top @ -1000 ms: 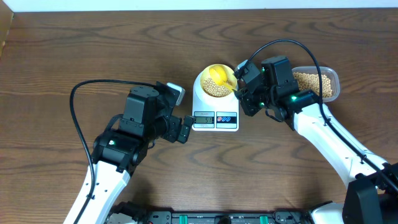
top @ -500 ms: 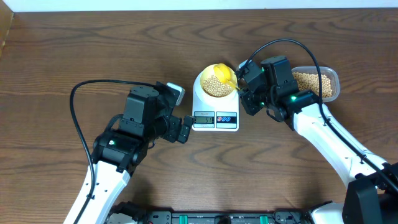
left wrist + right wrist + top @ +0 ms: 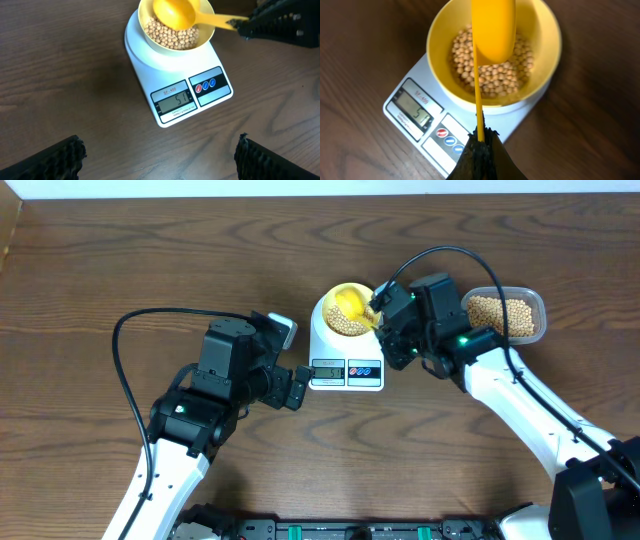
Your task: Scoop item into bowl and weigh 50g on scale
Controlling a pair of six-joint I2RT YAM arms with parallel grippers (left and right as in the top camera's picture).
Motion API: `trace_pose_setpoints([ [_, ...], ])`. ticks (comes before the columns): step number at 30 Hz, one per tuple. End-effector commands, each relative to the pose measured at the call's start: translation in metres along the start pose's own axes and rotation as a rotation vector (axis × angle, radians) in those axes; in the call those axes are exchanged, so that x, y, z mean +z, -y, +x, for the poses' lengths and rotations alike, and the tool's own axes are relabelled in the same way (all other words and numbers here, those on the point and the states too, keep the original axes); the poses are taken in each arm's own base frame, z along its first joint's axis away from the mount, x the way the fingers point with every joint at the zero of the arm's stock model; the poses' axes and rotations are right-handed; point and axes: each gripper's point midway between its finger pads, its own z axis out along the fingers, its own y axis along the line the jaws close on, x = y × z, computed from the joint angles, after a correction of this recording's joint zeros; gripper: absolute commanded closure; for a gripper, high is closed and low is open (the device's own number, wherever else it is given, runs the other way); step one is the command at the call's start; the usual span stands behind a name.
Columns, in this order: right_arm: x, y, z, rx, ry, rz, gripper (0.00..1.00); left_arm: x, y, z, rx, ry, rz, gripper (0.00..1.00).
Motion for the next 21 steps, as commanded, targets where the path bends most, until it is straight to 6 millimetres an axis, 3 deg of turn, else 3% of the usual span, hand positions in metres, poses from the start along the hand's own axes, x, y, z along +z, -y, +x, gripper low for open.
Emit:
trace_pose_setpoints([
  [1, 0.0044, -0.006, 0.0016, -0.026, -0.01, -0.011, 0.99, -0.0001, -0.0027, -0.0009, 0.004, 0.004, -0.01, 0.02],
  [21, 0.0093, 0.0015, 0.0076, -0.023, -0.035, 0.029, 0.99, -0.0001, -0.0027, -0.0009, 0.004, 0.004, -0.01, 0.02],
])
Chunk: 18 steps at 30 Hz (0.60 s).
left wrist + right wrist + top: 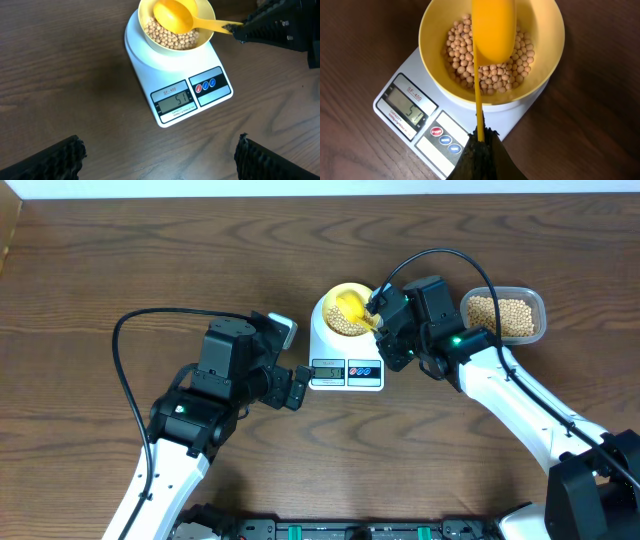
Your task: Scoop item into bowl and weigh 50g on scale
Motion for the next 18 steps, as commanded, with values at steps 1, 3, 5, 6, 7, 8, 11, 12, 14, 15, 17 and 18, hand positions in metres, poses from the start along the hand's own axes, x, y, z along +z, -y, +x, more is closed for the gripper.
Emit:
trace_pose_setpoints([
  [1, 0.0018, -0.0019, 0.0012, -0.02, -0.006, 0.0, 0.99, -0.0001, -0.0026, -0.0009, 0.004, 0.004, -0.01, 0.02],
  [3, 0.0025, -0.0018, 0.0017, -0.02, -0.008, -0.001, 0.99, -0.0001, -0.0027, -0.0009, 0.004, 0.004, -0.01, 0.02],
  [5, 0.0041, -0.0016, 0.003, -0.018, -0.013, -0.001, 0.99, -0.0001, -0.0027, -0.0009, 0.004, 0.004, -0.01, 0.02],
  [6, 0.0047, -0.0016, 0.0035, -0.018, -0.015, -0.002, 0.99, -0.0001, -0.0027, -0.0009, 0.004, 0.004, -0.01, 0.02],
  [7, 0.0058, -0.0015, 0.0043, -0.017, -0.018, -0.002, 0.99, -0.0001, -0.0027, -0.0009, 0.004, 0.004, -0.01, 0.02],
  [8, 0.0062, -0.0014, 0.0044, -0.017, -0.019, -0.002, 0.99, -0.0001, -0.0027, -0.0009, 0.004, 0.004, -0.01, 0.02],
  [11, 0.0065, -0.0014, 0.0046, -0.017, -0.019, -0.003, 0.99, -0.0001, -0.0027, -0.0009, 0.004, 0.004, -0.01, 0.02],
  [12, 0.0065, -0.0014, 0.0047, -0.017, -0.02, -0.003, 0.99, -0.0001, -0.0027, -0.0009, 0.004, 0.004, -0.01, 0.02],
  [14, 0.0066, -0.0019, 0.0049, -0.017, -0.02, -0.004, 0.99, -0.0001, -0.0027, -0.0009, 0.004, 0.004, -0.01, 0.02],
  [15, 0.0067, -0.0028, 0.0049, -0.019, -0.021, -0.005, 0.99, -0.0001, -0.0026, -0.001, 0.004, 0.005, -0.01, 0.02],
  [17, 0.0069, -0.0048, 0.0046, -0.022, -0.02, -0.011, 0.99, -0.0001, -0.0027, -0.001, 0.004, 0.005, -0.01, 0.02],
  [18, 0.0071, -0.006, 0.0045, -0.026, -0.02, -0.015, 0.99, -0.0001, -0.0027, -0.0009, 0.004, 0.004, -0.01, 0.02],
])
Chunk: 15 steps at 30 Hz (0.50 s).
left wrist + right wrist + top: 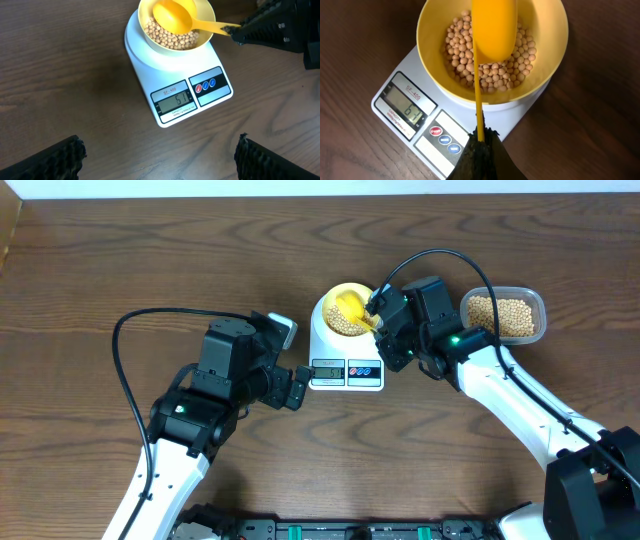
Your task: Scoop item into bowl and weigh 50g on scale
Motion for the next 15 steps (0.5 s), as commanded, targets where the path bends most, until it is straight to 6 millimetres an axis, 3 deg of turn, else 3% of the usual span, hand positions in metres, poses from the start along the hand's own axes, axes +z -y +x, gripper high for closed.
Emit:
trace_pose_setpoints([
  [1, 0.0038, -0.007, 0.0018, -0.03, -0.01, -0.015, 0.99, -0.0001, -0.0027, -0.0008, 0.004, 0.004, -0.01, 0.02],
  [15, 0.0047, -0.0146, 0.0011, -0.04, -0.01, -0.033, 0.99, -0.0001, -0.0026, -0.0009, 0.004, 0.004, -0.01, 0.02],
])
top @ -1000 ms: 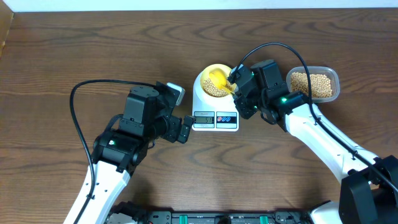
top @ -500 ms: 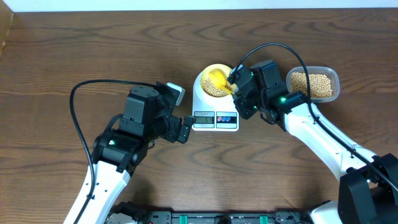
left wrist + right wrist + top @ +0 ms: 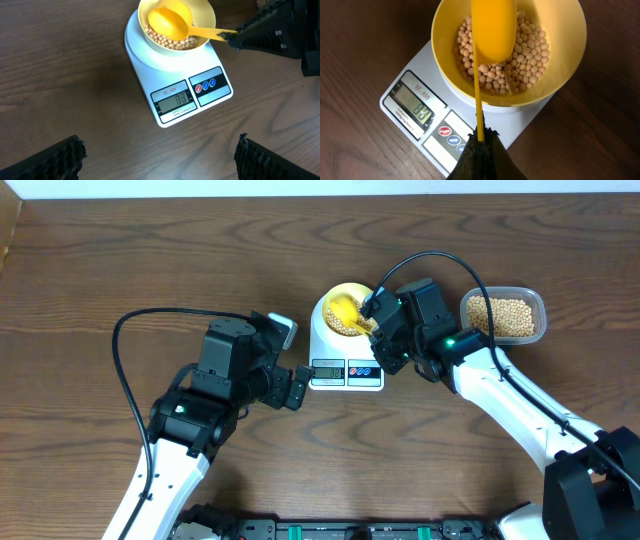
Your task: Scoop item into bowl and weigh 50g on scale
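A yellow bowl [image 3: 176, 24] of soybeans [image 3: 530, 60] stands on the white scale [image 3: 150, 65]. The scale's display [image 3: 415, 107] reads about 88. My right gripper [image 3: 481, 135] is shut on the thin handle of a yellow scoop [image 3: 492, 27]. The scoop's cup lies in the bowl on the beans, toward the bowl's left side in the left wrist view. In the overhead view the right gripper [image 3: 377, 330] sits just right of the bowl [image 3: 343, 308]. My left gripper [image 3: 160, 165] hangs open over bare table in front of the scale, with nothing between its fingers [image 3: 55, 160].
A clear tub of soybeans [image 3: 505, 315] sits at the back right, behind my right arm. The left arm's black cable [image 3: 130, 350] loops over the table on the left. Wood tabletop [image 3: 120, 260] surrounds the scale.
The scoop's cup has shifted further left and deeper into the bowl. The scale's reading has gone from about 61 to about 88. The left arm has not moved.
The right gripper held the scoop over the beans in the bowl with the display at 51. The scoop was then lower and the reading unchanged. Then it read about 61, and now about 88 with the cup on the beans. The left gripper stayed open throughout.
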Controlling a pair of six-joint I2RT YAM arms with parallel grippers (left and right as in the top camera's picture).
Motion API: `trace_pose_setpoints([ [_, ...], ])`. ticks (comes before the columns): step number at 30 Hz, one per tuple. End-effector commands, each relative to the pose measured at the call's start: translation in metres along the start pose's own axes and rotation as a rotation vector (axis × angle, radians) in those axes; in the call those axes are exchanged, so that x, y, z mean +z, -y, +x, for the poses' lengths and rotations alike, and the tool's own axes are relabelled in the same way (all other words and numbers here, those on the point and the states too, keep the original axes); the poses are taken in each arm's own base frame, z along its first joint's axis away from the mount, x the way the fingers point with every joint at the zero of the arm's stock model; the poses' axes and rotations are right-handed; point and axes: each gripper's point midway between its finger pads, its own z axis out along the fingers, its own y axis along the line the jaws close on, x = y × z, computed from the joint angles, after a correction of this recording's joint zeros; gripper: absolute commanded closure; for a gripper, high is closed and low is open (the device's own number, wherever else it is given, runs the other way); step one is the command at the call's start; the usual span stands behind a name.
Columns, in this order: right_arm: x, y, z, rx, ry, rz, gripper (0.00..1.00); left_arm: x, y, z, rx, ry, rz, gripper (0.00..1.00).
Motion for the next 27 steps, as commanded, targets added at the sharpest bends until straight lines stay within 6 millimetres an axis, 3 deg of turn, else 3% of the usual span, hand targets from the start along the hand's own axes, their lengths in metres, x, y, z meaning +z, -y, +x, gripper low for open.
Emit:
trace_pose_setpoints([
  [1, 0.003, -0.006, 0.002, -0.016, -0.006, -0.024, 0.99, 0.0, -0.003, -0.001, 0.004, 0.004, -0.01, 0.02],
  [7, 0.003, -0.015, -0.001, 0.007, 0.006, -0.077, 0.99, 0.0, -0.003, -0.001, 0.004, 0.004, -0.01, 0.02],
  [15, 0.002, -0.011, -0.006, 0.049, 0.025, -0.071, 0.99, 0.0, -0.003, -0.001, 0.004, 0.004, -0.01, 0.02],
  [27, -0.007, -0.003, -0.01, 0.274, 0.057, -0.178, 0.99, 0.0, -0.003, -0.001, 0.004, 0.004, -0.01, 0.02],
])
